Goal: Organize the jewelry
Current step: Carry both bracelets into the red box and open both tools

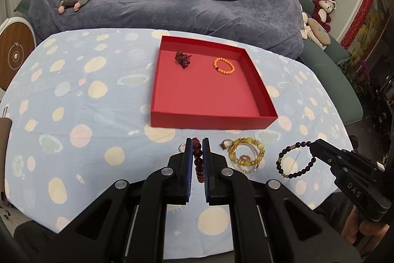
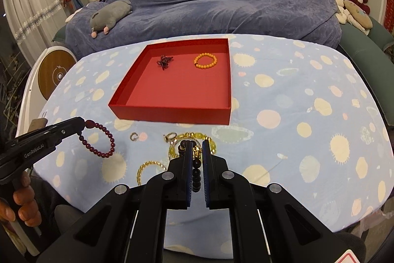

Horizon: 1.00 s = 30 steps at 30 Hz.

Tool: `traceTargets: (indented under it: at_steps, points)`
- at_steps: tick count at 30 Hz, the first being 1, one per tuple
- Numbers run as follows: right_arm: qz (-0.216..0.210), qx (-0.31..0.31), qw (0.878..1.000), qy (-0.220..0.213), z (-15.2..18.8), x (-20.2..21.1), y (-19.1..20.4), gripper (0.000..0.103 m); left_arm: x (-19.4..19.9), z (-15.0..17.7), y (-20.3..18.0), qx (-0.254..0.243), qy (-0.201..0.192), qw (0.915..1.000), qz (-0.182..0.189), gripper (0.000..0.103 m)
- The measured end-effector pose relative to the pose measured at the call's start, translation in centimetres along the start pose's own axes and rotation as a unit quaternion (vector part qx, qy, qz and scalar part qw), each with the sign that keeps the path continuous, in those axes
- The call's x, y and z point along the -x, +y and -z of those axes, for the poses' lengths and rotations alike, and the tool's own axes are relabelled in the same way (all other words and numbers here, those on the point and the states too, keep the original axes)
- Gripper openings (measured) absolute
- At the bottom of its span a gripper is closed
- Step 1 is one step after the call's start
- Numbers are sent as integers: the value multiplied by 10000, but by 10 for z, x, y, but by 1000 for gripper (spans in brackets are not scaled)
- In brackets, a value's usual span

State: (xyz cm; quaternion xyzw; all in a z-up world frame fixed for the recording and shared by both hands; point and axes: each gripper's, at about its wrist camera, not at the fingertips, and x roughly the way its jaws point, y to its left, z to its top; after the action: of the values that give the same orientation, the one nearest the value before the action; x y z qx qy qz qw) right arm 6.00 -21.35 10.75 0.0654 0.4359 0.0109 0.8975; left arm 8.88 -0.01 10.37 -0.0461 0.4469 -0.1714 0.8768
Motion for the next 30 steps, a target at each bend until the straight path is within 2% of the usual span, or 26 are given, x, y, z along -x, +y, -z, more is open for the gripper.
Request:
traceTargets:
  at_steps: [7,15,21,30]
  points:
    - [-190,-43,9996,-209,-63,-24,0,7,-21,-59,-10,-30,-219,9994,257,7]
    - [-309,-53,9995,-87,-114,-87,7,7,-71,-107,-5,69,-151,9984,549,7]
    - [-433,-199,9986,212,-127,-141,6,7,-122,-123,3,98,98,9980,620,7]
    - [-243,-233,9978,575,-127,-196,-5,7,-176,-119,17,-103,473,9985,240,7]
